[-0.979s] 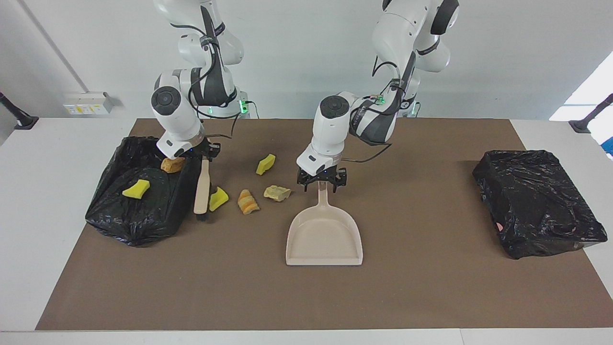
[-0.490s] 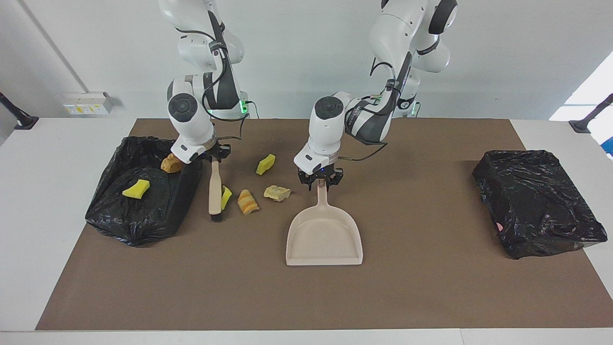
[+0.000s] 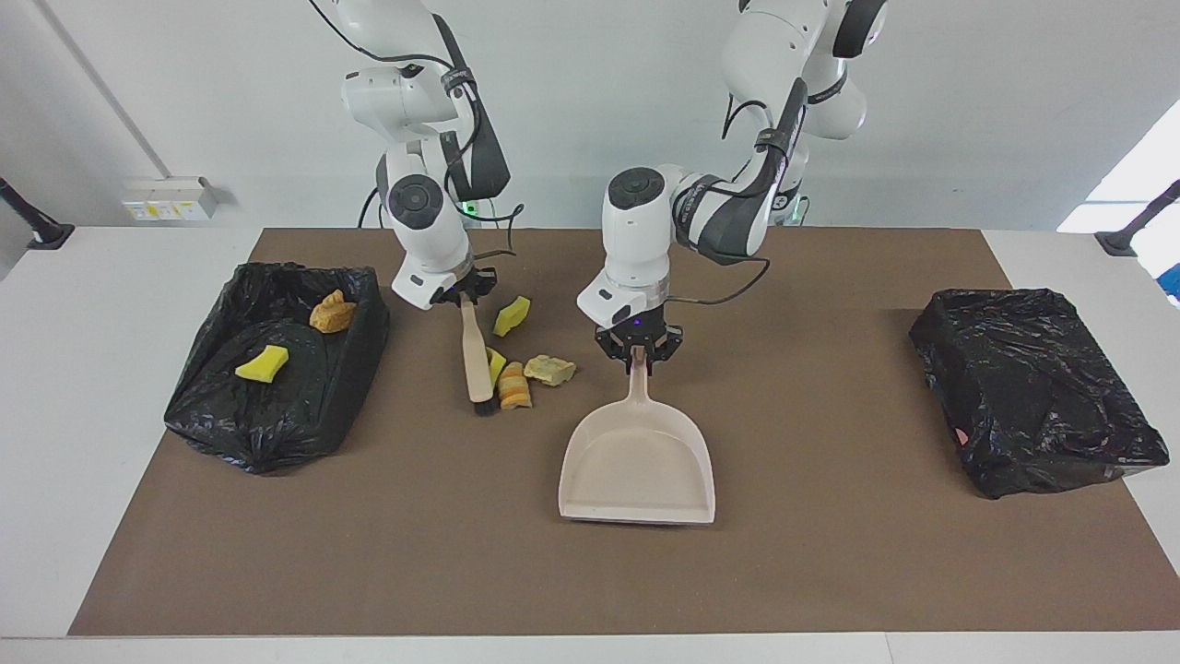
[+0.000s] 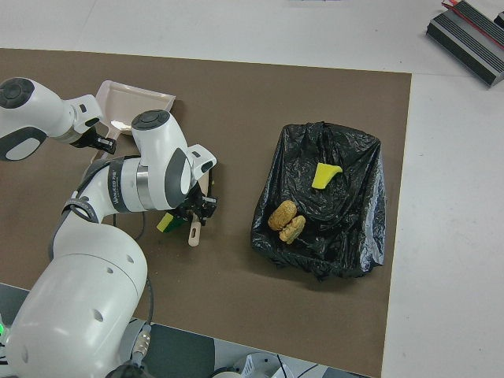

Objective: Sweep and dump trash in bin
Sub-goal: 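Lift the dustpan with the left gripper while the right gripper lifts the brush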

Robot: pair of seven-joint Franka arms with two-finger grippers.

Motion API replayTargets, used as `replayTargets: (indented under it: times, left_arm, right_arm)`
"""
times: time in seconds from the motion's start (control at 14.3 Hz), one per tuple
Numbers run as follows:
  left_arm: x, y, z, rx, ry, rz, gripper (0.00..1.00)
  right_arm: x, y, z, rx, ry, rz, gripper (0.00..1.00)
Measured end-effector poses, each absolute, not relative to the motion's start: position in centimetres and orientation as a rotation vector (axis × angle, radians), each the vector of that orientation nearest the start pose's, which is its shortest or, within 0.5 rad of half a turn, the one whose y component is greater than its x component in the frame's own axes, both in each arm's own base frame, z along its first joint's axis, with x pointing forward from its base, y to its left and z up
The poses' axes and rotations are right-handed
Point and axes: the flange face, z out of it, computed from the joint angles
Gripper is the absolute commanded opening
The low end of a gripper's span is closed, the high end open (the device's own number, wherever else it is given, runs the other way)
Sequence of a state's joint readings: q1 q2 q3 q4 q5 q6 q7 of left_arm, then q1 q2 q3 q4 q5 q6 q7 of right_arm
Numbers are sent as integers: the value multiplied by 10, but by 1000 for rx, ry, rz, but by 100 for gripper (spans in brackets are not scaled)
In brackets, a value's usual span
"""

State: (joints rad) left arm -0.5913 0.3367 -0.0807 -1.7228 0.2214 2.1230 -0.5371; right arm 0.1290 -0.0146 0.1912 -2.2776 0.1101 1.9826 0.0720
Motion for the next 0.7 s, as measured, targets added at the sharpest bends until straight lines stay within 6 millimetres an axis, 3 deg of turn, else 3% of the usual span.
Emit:
replayTargets:
  times: [0.28,0.49,0.7]
  left_arm:
    - [535,-350,437,-2923,613,-178,0]
    - [544,-294,470,-2830,826,-78,0]
    - [548,-229,496,-2720,1092,31,0]
  right_arm:
    - [448,190,351,-3062,-232,461,0]
    - [455,184,375,-3058,-196,531,0]
    - [463,163,403,-3054,-131,543,0]
